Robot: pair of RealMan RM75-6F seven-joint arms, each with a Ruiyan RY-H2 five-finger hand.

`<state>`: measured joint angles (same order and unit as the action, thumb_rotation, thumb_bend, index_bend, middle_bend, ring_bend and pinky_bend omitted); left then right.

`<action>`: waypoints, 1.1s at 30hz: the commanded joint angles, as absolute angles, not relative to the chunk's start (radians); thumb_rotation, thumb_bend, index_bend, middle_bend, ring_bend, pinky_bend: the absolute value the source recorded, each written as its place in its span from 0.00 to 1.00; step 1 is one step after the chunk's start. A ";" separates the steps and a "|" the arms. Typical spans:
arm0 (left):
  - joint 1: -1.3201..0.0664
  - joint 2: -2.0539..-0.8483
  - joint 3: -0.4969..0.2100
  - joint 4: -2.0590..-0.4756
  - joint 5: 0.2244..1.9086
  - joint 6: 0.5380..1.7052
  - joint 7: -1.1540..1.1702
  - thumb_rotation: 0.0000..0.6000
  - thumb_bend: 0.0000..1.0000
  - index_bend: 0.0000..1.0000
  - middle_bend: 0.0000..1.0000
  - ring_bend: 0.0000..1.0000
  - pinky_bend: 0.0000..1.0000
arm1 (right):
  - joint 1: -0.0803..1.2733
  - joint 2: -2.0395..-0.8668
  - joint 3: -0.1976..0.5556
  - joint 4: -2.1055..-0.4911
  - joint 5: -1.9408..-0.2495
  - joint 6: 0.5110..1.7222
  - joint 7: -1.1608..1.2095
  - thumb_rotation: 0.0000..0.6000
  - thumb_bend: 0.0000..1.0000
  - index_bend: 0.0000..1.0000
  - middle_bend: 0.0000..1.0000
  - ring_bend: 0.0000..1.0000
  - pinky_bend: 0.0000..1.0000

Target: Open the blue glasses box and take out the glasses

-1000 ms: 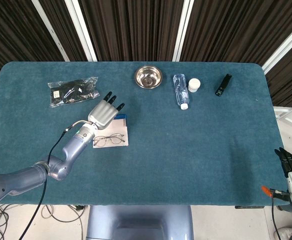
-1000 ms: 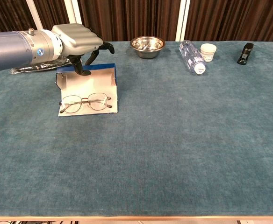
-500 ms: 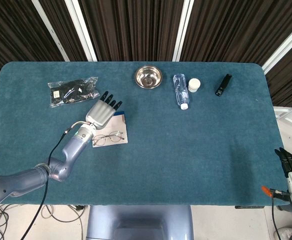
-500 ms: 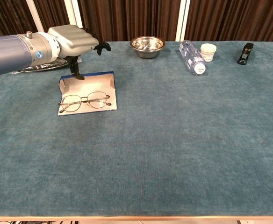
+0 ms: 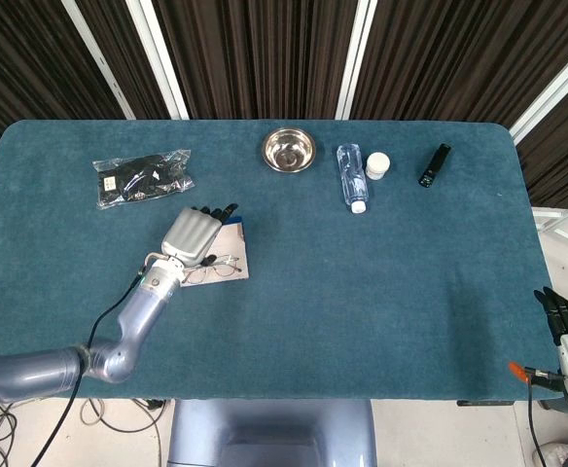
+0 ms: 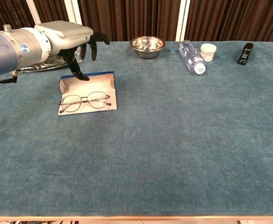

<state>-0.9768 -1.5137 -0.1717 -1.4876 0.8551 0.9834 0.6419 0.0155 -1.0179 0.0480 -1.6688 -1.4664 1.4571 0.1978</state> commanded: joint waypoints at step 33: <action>-0.981 -1.538 -0.156 -1.617 0.460 1.139 0.947 1.00 0.24 0.35 1.00 1.00 1.00 | 0.015 -1.011 0.044 -1.671 -1.475 1.456 0.214 1.00 0.20 0.00 0.00 0.00 0.20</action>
